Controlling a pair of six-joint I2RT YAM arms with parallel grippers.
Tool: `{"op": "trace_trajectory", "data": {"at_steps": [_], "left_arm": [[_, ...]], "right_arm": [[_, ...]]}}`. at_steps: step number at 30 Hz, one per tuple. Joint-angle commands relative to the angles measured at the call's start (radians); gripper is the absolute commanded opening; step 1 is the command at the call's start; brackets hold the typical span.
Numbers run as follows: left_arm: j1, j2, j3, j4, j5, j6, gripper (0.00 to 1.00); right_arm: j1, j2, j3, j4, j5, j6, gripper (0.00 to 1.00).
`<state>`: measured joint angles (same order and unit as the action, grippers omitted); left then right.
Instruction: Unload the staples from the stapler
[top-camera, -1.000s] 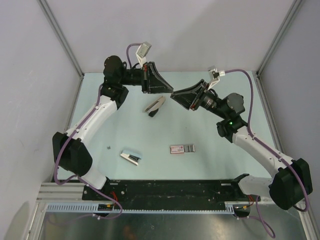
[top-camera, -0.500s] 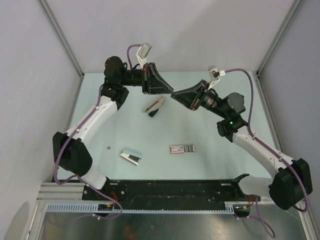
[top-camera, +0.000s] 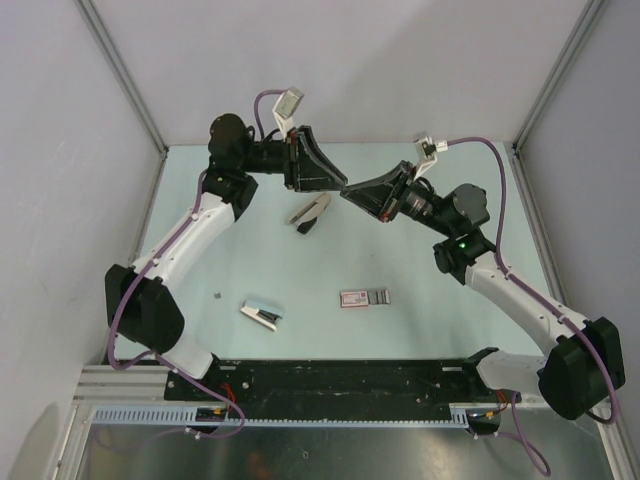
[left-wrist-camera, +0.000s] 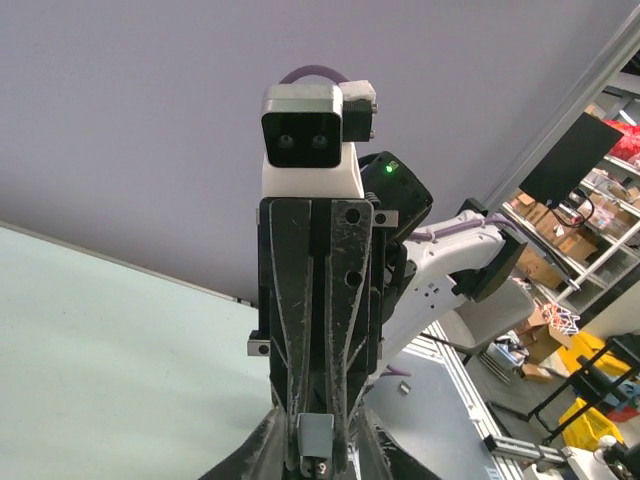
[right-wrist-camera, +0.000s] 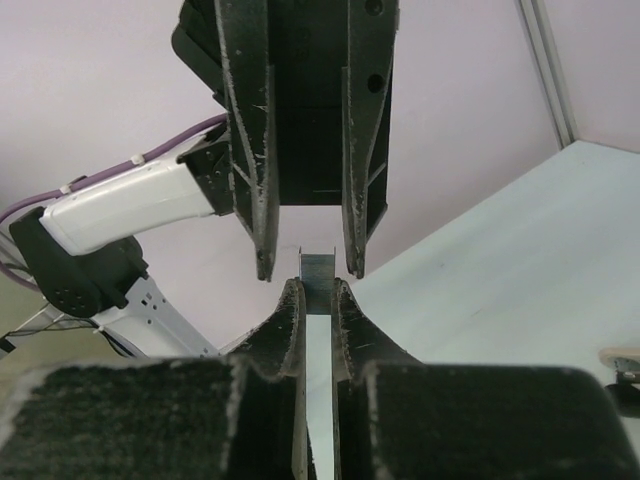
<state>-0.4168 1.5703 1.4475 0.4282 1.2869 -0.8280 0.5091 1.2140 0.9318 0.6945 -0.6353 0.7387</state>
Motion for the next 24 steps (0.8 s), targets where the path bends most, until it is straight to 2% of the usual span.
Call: {"op": "trace_trajectory", "data": {"at_steps": [1,2,4,5,6,8,10,12,17,21,24], "left_arm": [[-0.003,-0.054,0.001,0.018,0.005,0.019,0.43],[-0.002,-0.055,0.002,0.016,0.006,0.020,0.51],[0.001,-0.058,0.001,0.012,0.005,0.025,0.84],[0.003,-0.059,0.001,0.008,0.003,0.029,0.92],[0.006,-0.061,0.002,0.000,-0.003,0.037,0.95],[0.011,-0.067,0.023,-0.102,-0.028,0.101,0.99],[0.010,-0.071,0.085,-0.349,-0.102,0.268,0.99],[0.015,-0.080,0.109,-0.493,-0.188,0.385,0.99],[0.033,-0.087,0.095,-0.715,-0.410,0.551,1.00],[0.028,-0.094,0.041,-0.844,-0.563,0.709,1.00],[0.004,-0.102,-0.006,-0.917,-0.707,0.832,0.99]], "right_arm": [[0.003,-0.017,0.051,-0.076,0.015,-0.052,0.00],[0.003,-0.021,0.051,-0.099,0.017,-0.063,0.00],[0.003,-0.025,0.052,-0.139,0.018,-0.085,0.00],[0.002,-0.029,0.052,-0.159,0.018,-0.095,0.00],[0.002,-0.033,0.052,-0.184,0.019,-0.106,0.00],[0.000,-0.042,0.057,-0.250,0.025,-0.144,0.00],[-0.004,-0.051,0.062,-0.331,0.029,-0.179,0.00],[-0.006,-0.063,0.062,-0.424,0.044,-0.213,0.00],[0.023,-0.070,0.079,-0.722,0.147,-0.303,0.00],[0.098,-0.044,0.079,-0.953,0.334,-0.351,0.00],[0.166,-0.022,0.063,-1.053,0.441,-0.352,0.00]]}}
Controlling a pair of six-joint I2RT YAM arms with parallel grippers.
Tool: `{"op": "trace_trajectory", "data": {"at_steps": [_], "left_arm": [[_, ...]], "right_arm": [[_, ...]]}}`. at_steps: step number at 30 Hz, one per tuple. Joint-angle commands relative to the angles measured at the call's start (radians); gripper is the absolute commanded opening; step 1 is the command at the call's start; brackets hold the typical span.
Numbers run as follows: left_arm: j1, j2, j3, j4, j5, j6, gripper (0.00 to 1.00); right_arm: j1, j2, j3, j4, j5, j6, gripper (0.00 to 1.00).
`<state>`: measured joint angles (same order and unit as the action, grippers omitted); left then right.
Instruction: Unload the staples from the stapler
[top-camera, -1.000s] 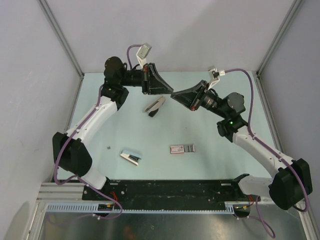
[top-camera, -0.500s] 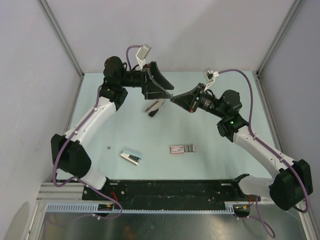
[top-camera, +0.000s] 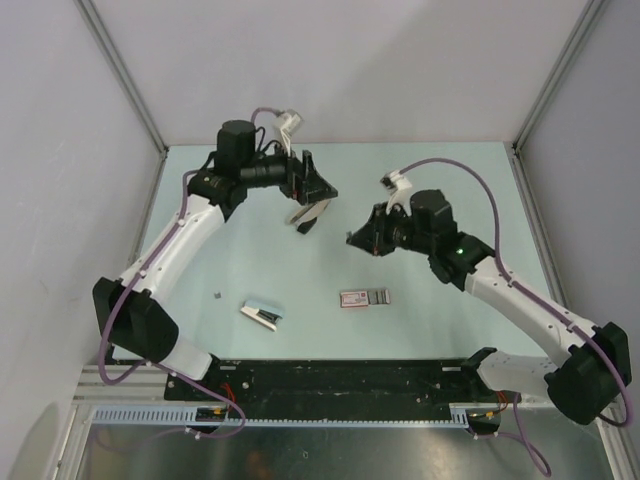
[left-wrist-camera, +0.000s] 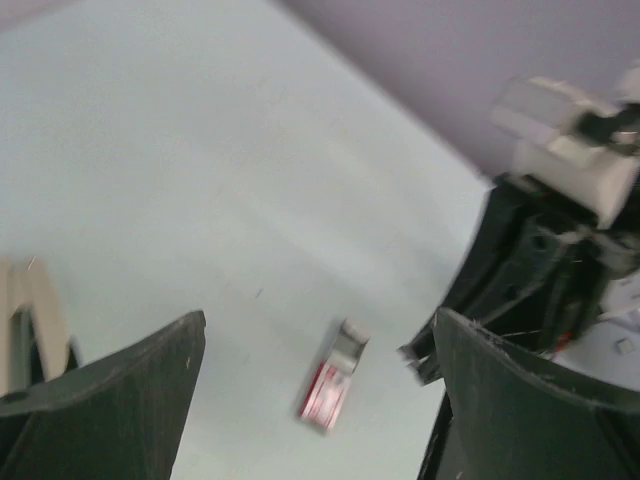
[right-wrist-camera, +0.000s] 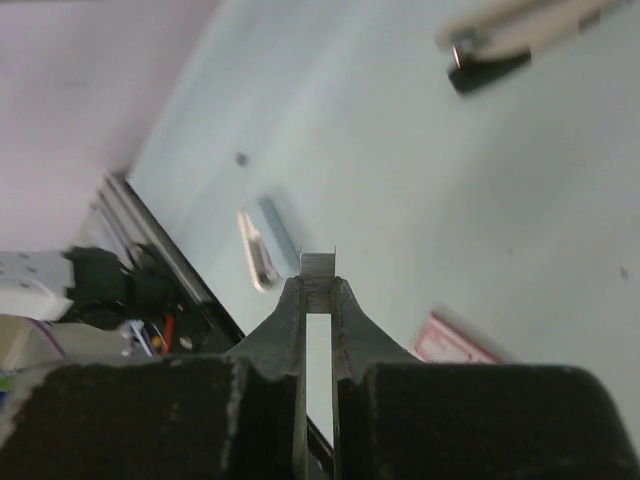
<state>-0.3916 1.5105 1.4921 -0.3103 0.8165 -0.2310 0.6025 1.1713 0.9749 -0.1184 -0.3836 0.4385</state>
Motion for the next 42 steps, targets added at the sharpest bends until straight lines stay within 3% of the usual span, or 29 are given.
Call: {"op": "trace_trajectory", "data": {"at_steps": [1,6,15,42], "left_arm": [[-0.026,-0.046,-0.068,-0.192,-0.277,0.268,0.99],[-0.038,-0.072,-0.142,-0.215,-0.388,0.327,0.99],[-0.038,-0.095,-0.170,-0.221,-0.465,0.308,1.00],[-0.039,-0.127,-0.185,-0.241,-0.460,0.311,1.00]], "right_arm": [[0.083,0.023,0.007,-0.257,0.213,-0.041,0.00],[0.111,0.013,-0.088,-0.276,0.291,0.028,0.00],[0.185,0.007,-0.212,-0.245,0.419,0.121,0.00],[0.219,0.154,-0.248,-0.278,0.571,0.209,0.00]]}}
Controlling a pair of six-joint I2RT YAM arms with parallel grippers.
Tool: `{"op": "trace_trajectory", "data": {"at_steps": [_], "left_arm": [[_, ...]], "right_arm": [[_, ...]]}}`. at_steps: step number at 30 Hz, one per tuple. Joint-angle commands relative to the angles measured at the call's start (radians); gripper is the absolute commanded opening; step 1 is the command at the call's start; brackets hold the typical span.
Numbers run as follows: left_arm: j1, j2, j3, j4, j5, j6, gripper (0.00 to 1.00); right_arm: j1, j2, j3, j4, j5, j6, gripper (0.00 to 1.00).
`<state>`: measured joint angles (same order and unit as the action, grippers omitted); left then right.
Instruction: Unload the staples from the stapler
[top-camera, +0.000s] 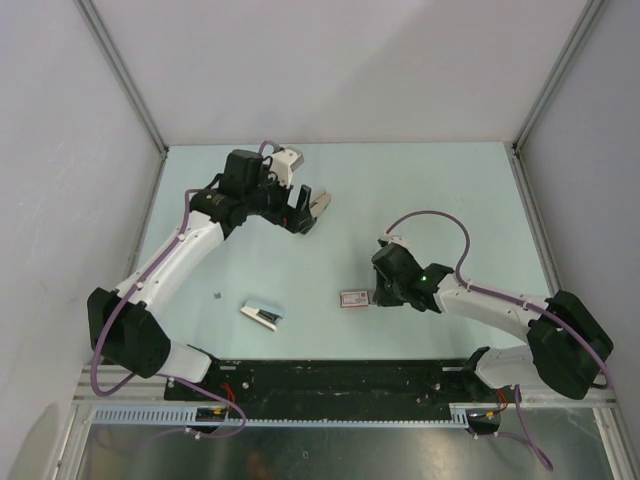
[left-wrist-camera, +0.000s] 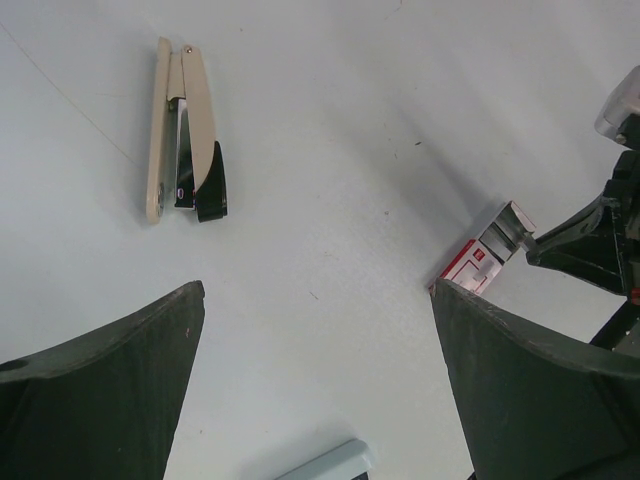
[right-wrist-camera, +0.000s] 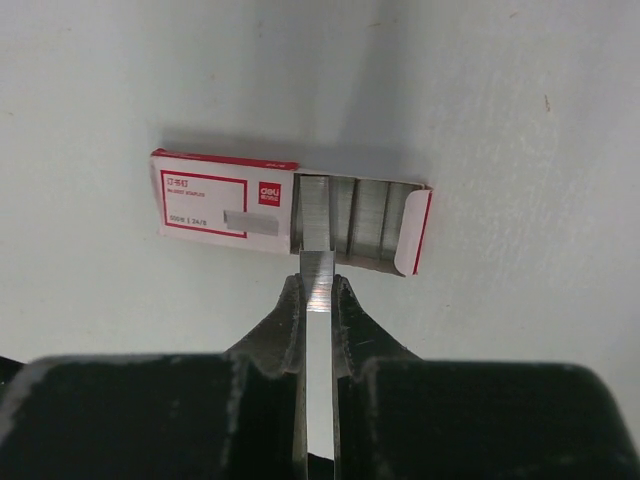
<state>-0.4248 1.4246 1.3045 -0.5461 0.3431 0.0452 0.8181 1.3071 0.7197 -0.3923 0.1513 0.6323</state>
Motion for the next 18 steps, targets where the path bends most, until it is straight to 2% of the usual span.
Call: {"op": "trace_trajectory", "data": {"at_steps": [1,18], "left_arm": [[-0.006,-0.041,0.003,-0.007,0.016,0.035,0.99],[-0.014,-0.035,0.009,-0.007,0.022,0.039,1.00]], "right_arm": [[0.003,0.022,0.007,-0.003,0.036,0.012,0.00],[-0.037,0.073,0.030,0.027,0.007,-0.049,0.00]]}}
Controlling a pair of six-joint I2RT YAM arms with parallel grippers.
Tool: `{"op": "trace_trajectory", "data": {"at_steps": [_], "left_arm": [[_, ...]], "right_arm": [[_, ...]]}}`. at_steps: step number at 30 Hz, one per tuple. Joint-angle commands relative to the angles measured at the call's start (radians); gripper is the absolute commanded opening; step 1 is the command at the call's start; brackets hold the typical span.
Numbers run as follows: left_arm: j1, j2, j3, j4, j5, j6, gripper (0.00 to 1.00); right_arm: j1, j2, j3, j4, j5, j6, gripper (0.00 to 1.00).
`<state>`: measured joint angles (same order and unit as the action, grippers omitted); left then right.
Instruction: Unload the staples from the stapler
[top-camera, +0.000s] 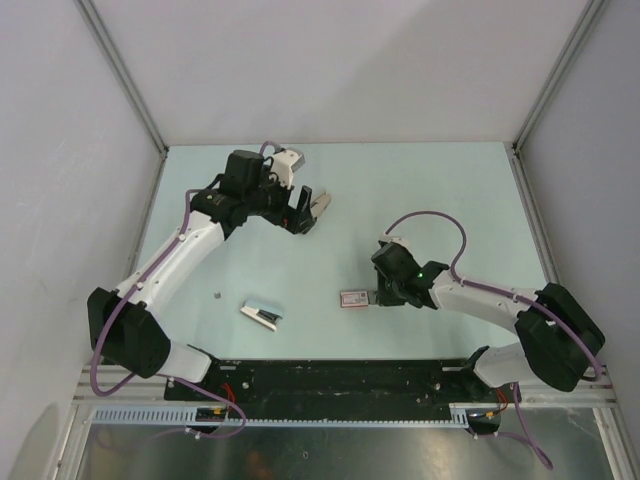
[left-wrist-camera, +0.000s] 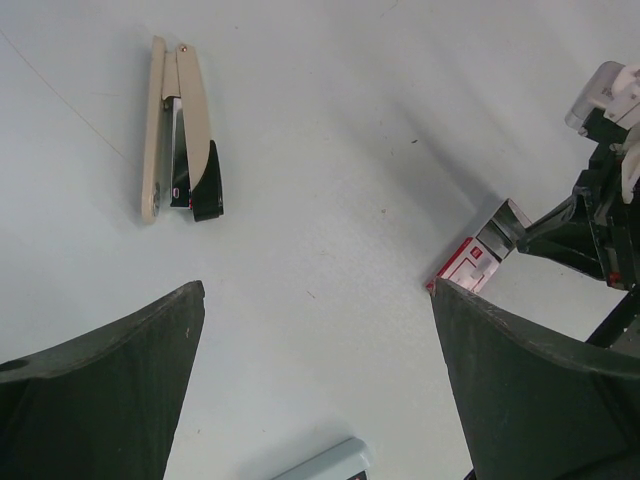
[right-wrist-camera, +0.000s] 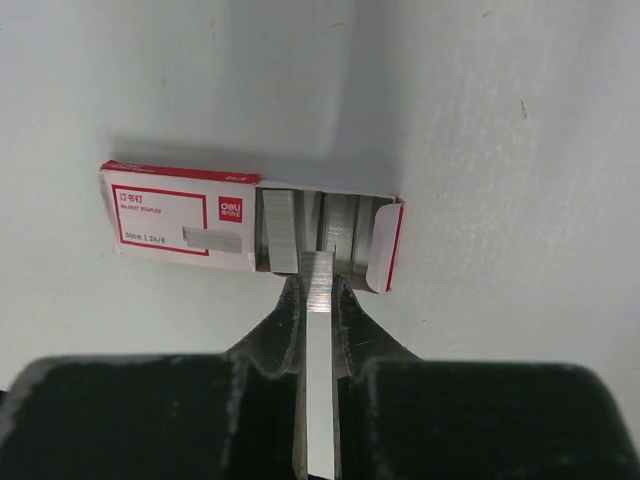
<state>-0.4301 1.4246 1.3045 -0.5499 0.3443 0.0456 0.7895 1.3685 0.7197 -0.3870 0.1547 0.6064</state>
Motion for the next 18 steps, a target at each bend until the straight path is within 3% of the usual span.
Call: {"op": "trace_trajectory", "data": {"at_steps": [1,18], "left_arm": [[-0.009,-0.035,0.008,-0.003,0.021,0.040,0.99],[-0.013,-0.031,0.005,-0.001,0.018,0.045,0.99]], "right_arm": [[-0.009,0.016,0.033,0.022,0.004,-0.026,0.00],[-0.019,0.055,0.061,0.035,-0.009,-0.057,0.00]]}}
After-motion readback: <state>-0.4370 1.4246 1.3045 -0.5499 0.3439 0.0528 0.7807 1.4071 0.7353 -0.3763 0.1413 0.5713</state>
